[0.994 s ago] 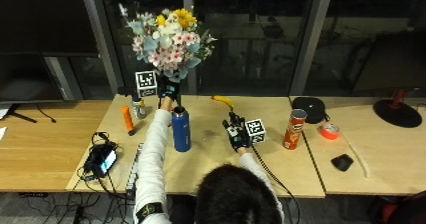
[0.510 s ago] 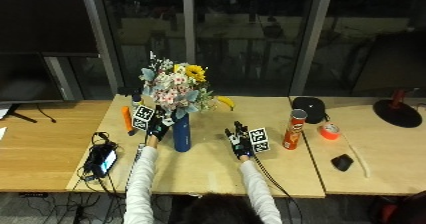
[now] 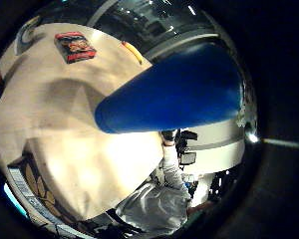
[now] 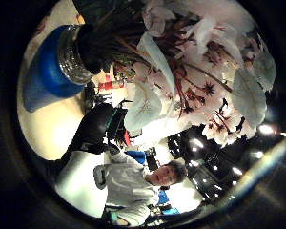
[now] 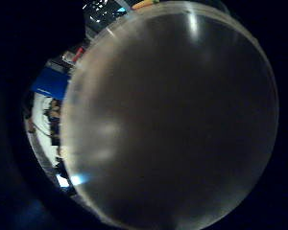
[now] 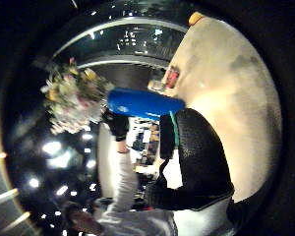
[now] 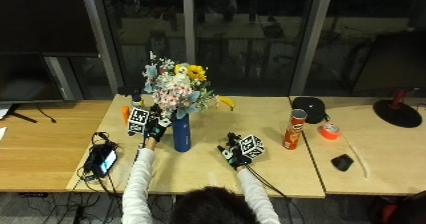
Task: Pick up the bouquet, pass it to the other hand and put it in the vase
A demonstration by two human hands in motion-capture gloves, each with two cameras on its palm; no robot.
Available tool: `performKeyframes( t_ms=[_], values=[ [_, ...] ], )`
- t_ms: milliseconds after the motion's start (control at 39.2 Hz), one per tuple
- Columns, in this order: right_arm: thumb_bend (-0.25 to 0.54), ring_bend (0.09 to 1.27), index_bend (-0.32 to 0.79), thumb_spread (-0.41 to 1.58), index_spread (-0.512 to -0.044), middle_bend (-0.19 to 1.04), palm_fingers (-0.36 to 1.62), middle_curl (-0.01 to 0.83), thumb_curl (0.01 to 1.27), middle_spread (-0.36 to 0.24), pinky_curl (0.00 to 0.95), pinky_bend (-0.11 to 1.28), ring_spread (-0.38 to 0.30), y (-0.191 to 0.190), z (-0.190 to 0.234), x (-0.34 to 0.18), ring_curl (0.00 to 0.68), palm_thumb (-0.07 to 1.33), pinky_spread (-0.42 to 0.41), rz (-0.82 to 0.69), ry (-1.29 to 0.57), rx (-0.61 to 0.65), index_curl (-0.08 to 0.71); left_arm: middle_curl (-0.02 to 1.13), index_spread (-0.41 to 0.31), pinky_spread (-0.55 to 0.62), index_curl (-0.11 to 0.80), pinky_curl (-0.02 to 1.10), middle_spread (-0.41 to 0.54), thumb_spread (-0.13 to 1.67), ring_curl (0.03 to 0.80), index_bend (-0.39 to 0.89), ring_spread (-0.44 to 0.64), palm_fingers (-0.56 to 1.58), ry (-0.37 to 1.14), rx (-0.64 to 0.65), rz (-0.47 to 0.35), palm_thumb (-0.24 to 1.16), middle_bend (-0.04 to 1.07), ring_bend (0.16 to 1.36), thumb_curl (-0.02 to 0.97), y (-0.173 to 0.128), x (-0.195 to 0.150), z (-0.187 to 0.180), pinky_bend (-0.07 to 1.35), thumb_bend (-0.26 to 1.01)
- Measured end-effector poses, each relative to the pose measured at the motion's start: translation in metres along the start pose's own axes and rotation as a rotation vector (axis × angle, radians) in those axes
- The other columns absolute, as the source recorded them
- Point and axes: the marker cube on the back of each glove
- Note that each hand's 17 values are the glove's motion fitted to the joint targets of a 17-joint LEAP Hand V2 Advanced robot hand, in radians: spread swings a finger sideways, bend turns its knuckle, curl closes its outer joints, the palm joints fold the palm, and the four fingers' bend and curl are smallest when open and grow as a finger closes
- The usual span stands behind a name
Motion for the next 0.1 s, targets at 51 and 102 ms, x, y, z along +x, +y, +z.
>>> performKeyframes(
  t_ms=[51,102],
  values=[
    [-0.01,0.24,0.17,1.24,-0.393,0.18,0.06,0.268,0.37,-0.094,0.335,0.28,0.005,0.0023,0.0024,0.003,0.282,0.53,0.249,-0.01,0.095,0.004,0.318,0.31,0.118,0.46,0.106,0.31,0.45,0.9,0.287,0.04,0.49,-0.17,-0.005,0.004,0.057,0.63,0.19,0.59,0.467,0.0033,0.0011,-0.0016,0.39,-0.03],
    [-0.012,0.24,0.17,1.24,-0.388,0.18,0.07,0.27,0.37,-0.091,0.332,0.28,0.009,0.0043,0.001,0.001,0.282,0.53,0.25,-0.02,0.141,0.021,0.317,0.31,0.118,0.46,0.1,0.31,0.45,0.9,0.286,0.05,0.49,-0.17,-0.028,0.012,0.12,0.63,0.19,0.59,0.461,0.0042,0.001,-0.0032,0.39,-0.03]
  ],
)
